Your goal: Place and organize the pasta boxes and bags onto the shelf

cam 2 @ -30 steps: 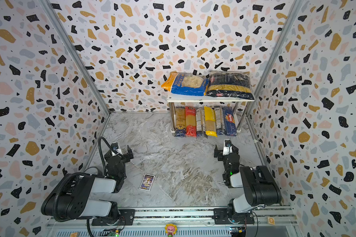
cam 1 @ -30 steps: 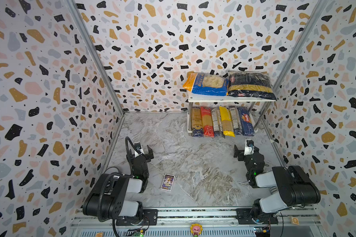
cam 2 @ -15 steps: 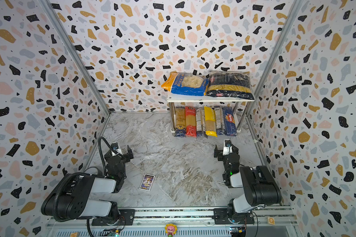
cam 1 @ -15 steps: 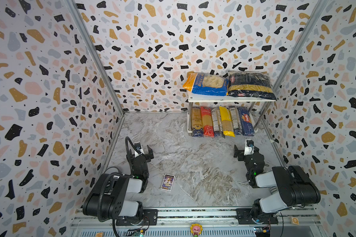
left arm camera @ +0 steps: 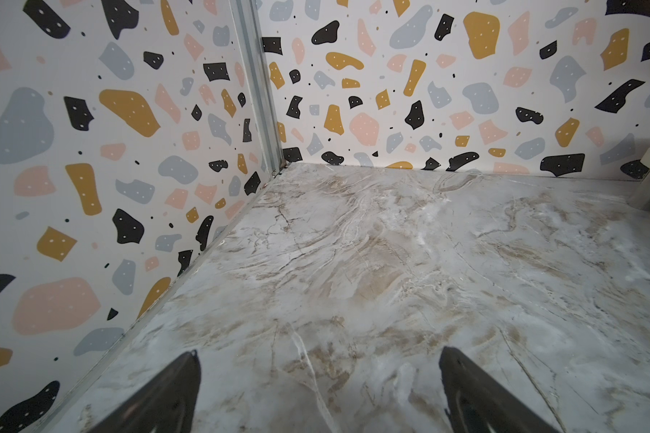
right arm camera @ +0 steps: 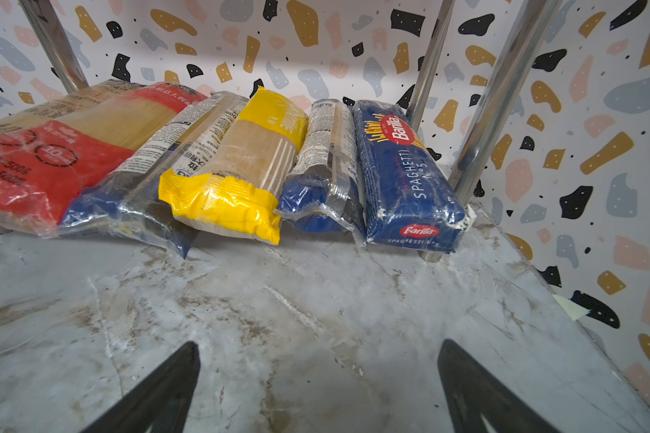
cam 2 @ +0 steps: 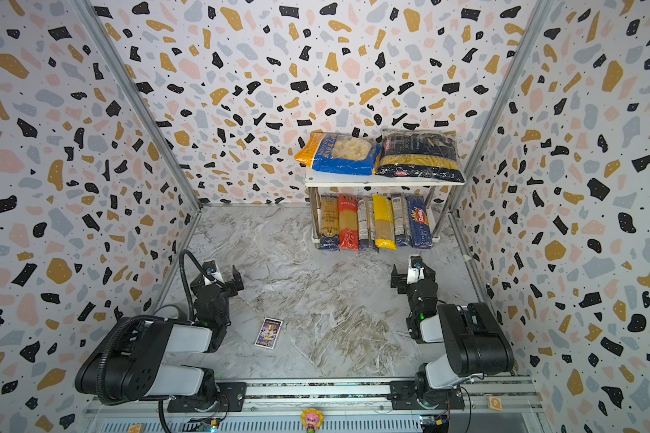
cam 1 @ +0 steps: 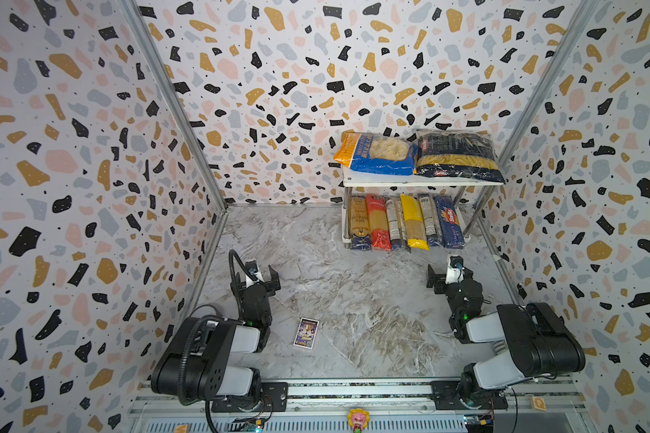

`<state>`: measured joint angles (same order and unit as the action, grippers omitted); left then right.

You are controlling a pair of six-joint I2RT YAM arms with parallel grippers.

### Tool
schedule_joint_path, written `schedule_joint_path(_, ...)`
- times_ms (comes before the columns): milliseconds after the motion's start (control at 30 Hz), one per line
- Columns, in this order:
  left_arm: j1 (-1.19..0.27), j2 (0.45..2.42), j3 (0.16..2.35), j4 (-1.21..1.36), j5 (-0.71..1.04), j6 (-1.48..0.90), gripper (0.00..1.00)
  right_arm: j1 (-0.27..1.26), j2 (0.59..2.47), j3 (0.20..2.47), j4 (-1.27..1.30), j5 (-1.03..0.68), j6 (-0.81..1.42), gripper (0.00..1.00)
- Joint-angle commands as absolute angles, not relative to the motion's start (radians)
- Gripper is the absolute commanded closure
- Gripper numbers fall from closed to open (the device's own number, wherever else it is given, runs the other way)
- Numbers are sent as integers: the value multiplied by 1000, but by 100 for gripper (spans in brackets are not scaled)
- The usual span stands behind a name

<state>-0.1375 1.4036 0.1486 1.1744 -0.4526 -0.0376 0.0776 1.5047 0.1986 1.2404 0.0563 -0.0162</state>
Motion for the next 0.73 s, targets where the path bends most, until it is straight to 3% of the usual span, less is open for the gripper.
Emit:
schedule_joint_path(0, -132, 1393, 158, 1212, -449, -28, 1, 80, 1491, 208, 1247, 63, -11, 1)
schedule_joint_path(700, -132, 1394, 158, 1212, -450, -28, 0, 79, 1496, 215, 1242, 48, -17, 1)
